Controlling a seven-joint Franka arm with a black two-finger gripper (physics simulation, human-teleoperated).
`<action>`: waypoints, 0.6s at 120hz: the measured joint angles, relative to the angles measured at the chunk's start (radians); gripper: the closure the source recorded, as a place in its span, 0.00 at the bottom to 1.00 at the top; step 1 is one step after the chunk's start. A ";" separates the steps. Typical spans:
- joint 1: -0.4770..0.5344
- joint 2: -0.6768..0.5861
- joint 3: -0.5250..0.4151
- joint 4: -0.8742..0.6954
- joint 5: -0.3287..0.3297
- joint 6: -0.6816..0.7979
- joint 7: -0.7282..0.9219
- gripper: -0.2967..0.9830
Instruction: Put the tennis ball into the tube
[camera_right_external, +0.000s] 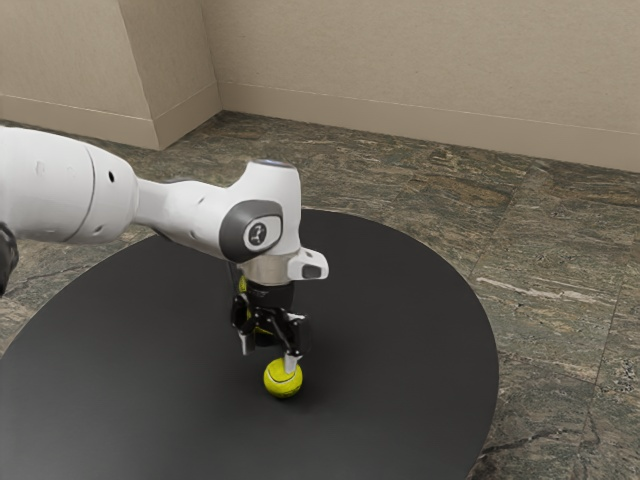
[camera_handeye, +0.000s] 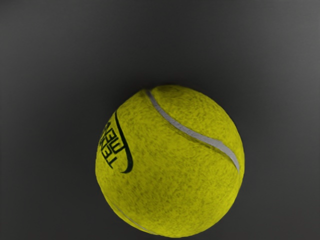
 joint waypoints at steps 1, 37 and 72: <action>-0.001 0.003 0.000 0.000 0.000 0.001 -0.001 0.23; -0.026 0.053 0.000 -0.001 -0.003 0.059 -0.016 0.23; -0.029 0.099 0.000 0.005 -0.004 0.110 -0.026 0.23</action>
